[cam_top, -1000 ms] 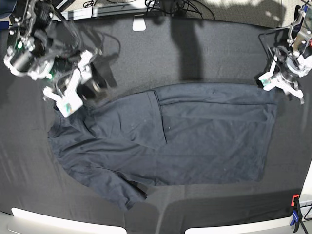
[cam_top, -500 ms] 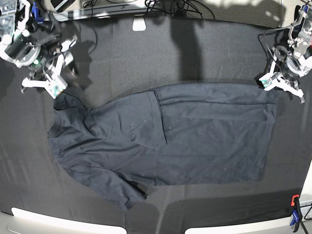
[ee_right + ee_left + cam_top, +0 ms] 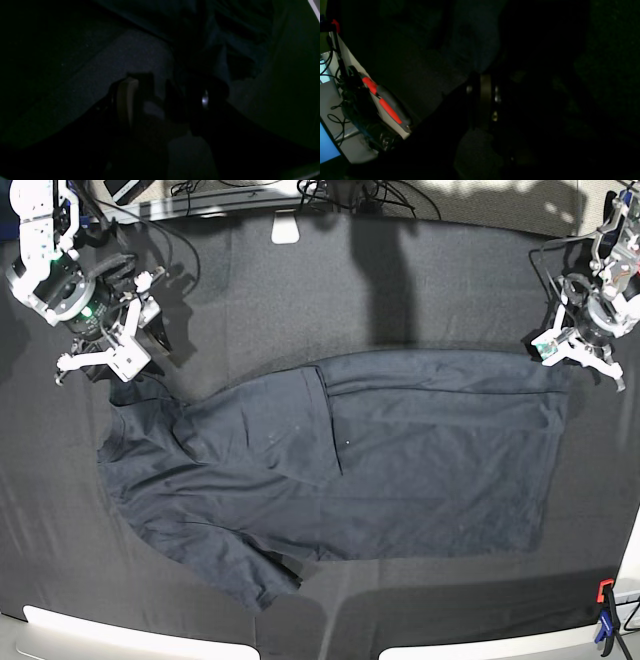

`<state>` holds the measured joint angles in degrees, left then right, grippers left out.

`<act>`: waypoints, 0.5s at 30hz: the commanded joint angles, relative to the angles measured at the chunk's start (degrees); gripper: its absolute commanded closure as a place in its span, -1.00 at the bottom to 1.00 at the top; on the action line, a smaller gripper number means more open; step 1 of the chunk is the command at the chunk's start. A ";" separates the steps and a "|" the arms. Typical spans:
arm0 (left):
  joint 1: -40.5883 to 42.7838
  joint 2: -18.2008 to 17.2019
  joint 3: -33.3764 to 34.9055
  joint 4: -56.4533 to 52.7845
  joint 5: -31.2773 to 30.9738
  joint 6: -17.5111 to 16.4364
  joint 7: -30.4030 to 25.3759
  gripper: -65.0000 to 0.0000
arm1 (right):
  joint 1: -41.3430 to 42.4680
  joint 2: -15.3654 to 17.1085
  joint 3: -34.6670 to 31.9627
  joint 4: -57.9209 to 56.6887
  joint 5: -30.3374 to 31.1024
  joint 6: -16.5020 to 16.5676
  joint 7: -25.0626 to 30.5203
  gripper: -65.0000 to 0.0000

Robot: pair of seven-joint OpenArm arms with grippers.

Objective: Layout the t-shirt on the table in an organized manner, then fold the t-shirt properly
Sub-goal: 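Lower both grippers and grasp the collar-edge corners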

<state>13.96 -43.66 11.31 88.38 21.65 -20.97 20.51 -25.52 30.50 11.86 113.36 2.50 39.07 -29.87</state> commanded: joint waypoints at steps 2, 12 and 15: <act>-0.17 -0.98 -0.26 0.48 -0.28 0.00 -2.25 1.00 | 0.39 0.92 0.44 0.87 -1.14 -0.79 -0.02 0.07; -0.20 -0.98 -0.26 0.48 -0.28 0.02 -2.60 1.00 | 0.44 0.90 0.37 -6.03 -5.51 -7.41 -0.55 0.07; -0.17 -0.98 -0.26 0.46 -0.28 0.02 -2.56 1.00 | 0.72 0.90 -0.24 -8.72 -10.62 -7.52 4.94 0.07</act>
<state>13.96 -43.66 11.31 88.33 21.63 -20.99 18.39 -25.19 30.50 11.31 103.83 -8.69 32.05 -25.65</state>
